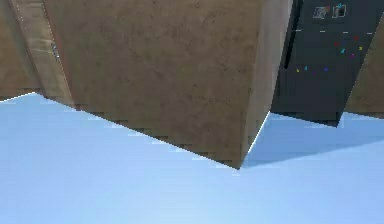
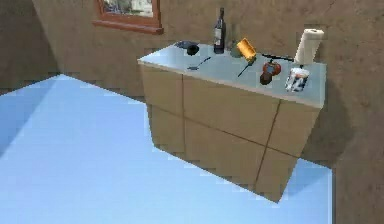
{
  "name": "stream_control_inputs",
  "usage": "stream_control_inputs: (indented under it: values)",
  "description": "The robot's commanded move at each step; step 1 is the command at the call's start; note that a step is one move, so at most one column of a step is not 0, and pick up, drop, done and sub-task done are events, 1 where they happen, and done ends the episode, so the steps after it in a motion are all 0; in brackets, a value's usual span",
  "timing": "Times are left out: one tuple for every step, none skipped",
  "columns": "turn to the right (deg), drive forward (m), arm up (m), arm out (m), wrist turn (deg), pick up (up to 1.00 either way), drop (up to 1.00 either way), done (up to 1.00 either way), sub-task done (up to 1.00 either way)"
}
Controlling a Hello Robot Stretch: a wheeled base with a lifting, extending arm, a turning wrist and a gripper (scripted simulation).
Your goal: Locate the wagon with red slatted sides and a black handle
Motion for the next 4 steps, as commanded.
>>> stream_control_inputs:
  values:
    - [30.0, 0.0, 0.0, 0.0, 0.0, 0.0, 0.0, 0.0, 0.0]
    - [0.0, 0.05, 0.0, 0.0, 0.0, 0.0, 0.0, 0.0, 0.0]
    - [-45.0, 0.0, 0.0, 0.0, 0.0, 0.0, 0.0, 0.0, 0.0]
    - [-42.0, 0.0, 0.0, 0.0, 0.0, 0.0, 0.0, 0.0, 0.0]
